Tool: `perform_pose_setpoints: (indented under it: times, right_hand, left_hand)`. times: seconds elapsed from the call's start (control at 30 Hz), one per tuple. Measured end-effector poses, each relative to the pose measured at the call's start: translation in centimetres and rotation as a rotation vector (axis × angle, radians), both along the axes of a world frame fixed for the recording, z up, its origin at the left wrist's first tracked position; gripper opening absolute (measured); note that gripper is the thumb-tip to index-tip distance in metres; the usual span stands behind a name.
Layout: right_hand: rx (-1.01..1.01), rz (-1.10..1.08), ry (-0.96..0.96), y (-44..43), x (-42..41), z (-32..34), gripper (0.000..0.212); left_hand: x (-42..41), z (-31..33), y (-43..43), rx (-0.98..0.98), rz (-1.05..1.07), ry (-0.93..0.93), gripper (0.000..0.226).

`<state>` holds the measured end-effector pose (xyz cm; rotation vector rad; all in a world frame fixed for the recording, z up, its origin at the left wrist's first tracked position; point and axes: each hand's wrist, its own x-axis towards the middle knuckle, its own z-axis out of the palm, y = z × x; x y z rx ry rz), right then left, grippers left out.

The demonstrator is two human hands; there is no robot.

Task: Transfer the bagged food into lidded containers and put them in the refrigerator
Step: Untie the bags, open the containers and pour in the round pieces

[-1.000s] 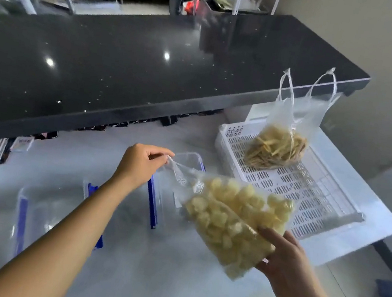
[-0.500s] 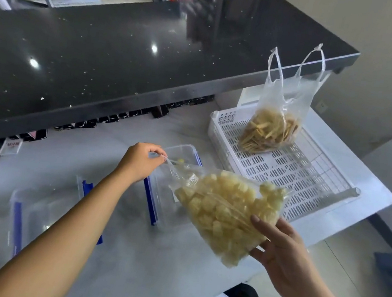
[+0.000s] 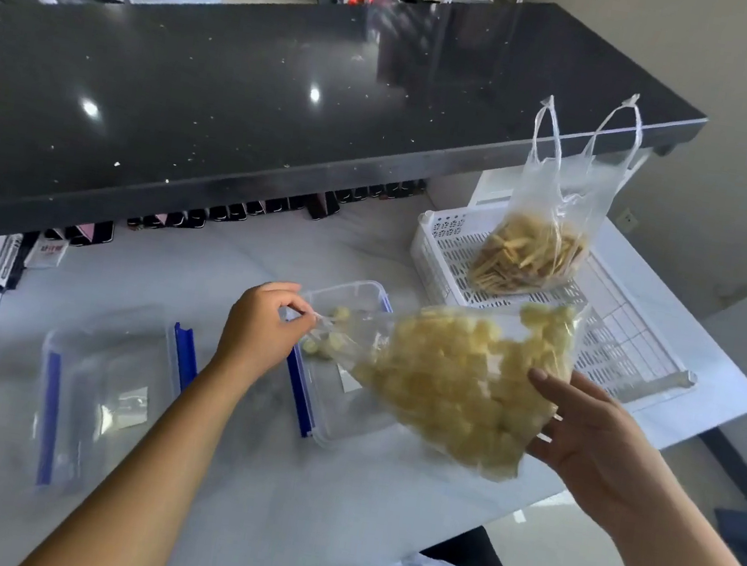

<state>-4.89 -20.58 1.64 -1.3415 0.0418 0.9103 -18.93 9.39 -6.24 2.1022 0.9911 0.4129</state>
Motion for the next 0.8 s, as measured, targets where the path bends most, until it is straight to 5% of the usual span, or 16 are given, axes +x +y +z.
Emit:
perform_pose_setpoints:
  times: [0.47,0.63,0.77,0.8]
  right_hand:
    - [-0.124,0.143,-0.163,1.7,4.2,1.6,0.045]
    - [-0.154,0.140,-0.167,1.7,4.3,1.5,0.048]
    - [-0.190,0.187,-0.218,1.6,4.1,1.2,0.077]
    - [-0.177,0.181,-0.222,1.6,4.1,1.1,0.070]
  left_hand:
    - [-1.4,-1.2,-1.5,-0.022,0.087,-0.126,0.002]
    - [-1.6,-1.6,-2.6,-0.177,0.097,-0.154,0.006]
    - [-1.3,-1.6,-3.3,-0.277,0.106,-0.175,0.011]
    - [-1.3,-1.6,-3.3,-0.299,0.104,-0.180,0.010]
